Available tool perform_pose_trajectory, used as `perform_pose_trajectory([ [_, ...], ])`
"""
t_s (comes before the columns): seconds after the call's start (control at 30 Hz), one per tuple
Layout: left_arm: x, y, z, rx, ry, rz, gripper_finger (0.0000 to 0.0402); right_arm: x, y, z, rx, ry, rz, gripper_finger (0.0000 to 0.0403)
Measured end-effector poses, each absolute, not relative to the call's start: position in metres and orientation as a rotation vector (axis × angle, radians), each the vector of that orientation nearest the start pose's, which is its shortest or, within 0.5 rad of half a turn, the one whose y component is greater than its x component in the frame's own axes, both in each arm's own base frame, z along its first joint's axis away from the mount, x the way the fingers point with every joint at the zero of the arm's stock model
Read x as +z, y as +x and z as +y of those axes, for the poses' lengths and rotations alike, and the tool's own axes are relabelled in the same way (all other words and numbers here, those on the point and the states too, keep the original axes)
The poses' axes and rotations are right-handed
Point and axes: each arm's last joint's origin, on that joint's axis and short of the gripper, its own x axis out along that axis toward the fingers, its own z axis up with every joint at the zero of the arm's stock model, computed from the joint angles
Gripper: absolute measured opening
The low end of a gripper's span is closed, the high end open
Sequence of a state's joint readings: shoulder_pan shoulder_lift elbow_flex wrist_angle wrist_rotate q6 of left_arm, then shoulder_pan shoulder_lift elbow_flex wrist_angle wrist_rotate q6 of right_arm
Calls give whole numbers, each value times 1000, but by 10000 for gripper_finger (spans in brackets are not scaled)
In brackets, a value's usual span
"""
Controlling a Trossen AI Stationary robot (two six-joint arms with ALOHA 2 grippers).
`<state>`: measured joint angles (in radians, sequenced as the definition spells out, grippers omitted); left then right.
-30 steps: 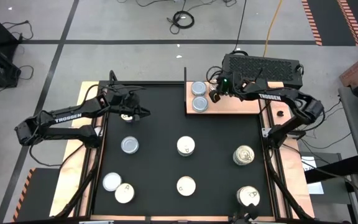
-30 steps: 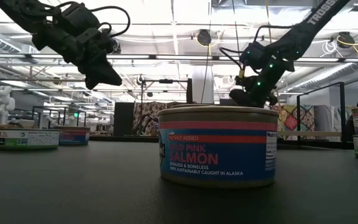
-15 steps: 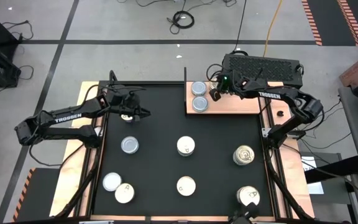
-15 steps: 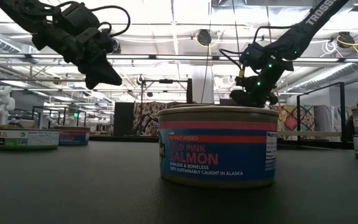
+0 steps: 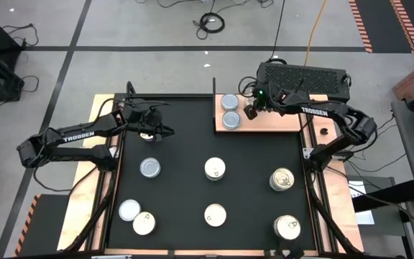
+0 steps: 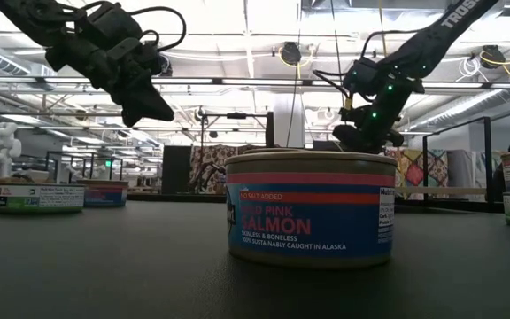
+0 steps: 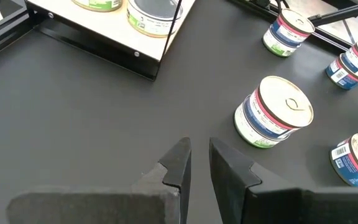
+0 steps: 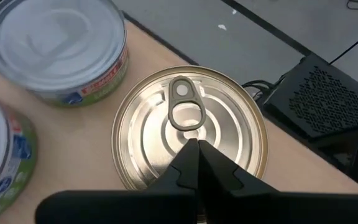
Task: Stack canned seafood by type on shelf
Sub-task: Put the blue pink tuna can on the shelf
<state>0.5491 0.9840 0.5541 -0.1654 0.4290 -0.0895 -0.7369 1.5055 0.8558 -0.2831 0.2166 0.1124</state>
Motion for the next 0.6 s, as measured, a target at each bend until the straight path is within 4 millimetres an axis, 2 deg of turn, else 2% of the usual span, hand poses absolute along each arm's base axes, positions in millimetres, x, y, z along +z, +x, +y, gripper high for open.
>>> perform_pose_trajectory([
  [0.37,223,176,94,141,-373,525,58,196,213,-191,-942,309,892,0],
  [0.6,222,176,94,143,-380,528,58,210,211,-184,-919,269,845,0],
])
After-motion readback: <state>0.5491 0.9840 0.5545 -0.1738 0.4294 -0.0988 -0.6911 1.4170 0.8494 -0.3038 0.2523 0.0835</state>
